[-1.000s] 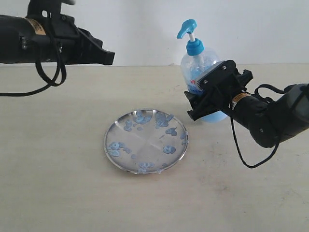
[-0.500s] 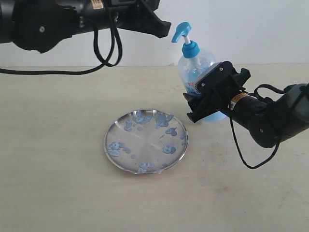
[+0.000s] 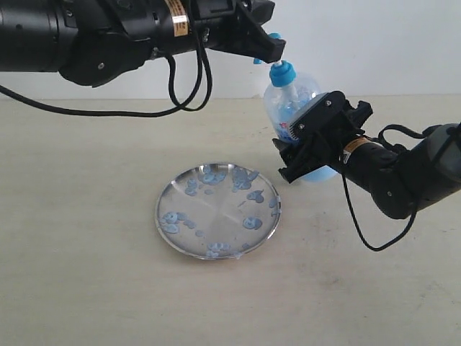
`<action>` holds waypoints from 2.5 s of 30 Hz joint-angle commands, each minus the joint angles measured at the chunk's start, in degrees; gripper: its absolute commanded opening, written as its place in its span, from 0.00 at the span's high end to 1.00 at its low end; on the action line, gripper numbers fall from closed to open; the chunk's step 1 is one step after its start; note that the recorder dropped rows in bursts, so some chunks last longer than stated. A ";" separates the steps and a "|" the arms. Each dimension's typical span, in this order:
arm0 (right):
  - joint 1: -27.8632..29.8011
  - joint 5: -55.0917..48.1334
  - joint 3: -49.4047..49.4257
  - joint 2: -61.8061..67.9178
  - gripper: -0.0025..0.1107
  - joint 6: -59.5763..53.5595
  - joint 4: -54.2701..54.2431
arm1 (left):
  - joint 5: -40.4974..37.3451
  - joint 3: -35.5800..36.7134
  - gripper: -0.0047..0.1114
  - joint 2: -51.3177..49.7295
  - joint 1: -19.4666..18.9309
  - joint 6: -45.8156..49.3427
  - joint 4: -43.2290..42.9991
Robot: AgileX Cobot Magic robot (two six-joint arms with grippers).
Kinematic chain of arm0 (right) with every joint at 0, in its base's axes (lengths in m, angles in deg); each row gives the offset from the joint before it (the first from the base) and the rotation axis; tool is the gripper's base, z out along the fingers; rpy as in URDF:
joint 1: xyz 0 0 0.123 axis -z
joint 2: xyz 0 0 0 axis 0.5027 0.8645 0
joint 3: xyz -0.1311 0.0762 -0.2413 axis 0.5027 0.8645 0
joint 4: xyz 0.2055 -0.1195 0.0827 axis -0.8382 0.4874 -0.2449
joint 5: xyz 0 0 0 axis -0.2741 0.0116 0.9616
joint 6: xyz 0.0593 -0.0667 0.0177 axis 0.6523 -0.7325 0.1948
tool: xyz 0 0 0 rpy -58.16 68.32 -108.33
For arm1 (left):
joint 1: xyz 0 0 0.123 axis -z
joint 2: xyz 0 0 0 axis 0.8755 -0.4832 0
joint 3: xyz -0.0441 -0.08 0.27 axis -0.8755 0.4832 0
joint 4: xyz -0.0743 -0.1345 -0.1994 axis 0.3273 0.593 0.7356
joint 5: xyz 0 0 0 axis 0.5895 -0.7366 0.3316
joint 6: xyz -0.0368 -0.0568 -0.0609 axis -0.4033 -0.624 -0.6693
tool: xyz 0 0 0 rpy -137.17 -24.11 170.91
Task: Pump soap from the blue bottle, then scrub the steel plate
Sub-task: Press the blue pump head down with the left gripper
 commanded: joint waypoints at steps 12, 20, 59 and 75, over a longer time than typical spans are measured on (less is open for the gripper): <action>0.09 -3.47 0.28 0.63 0.98 -0.74 0.14 | 1.89 -0.29 0.92 -4.41 0.29 -3.69 -3.49; 0.09 -3.47 0.28 0.63 0.98 -0.74 0.14 | 5.25 -1.06 0.92 -4.40 0.29 -3.69 -3.49; 0.09 -3.47 0.28 0.63 0.98 -0.74 0.14 | -5.21 -6.28 0.92 -10.33 0.14 -6.11 -1.18; 0.09 -3.22 0.29 0.63 0.98 -0.74 0.14 | -0.53 -5.79 0.92 -11.47 4.02 -7.57 -3.00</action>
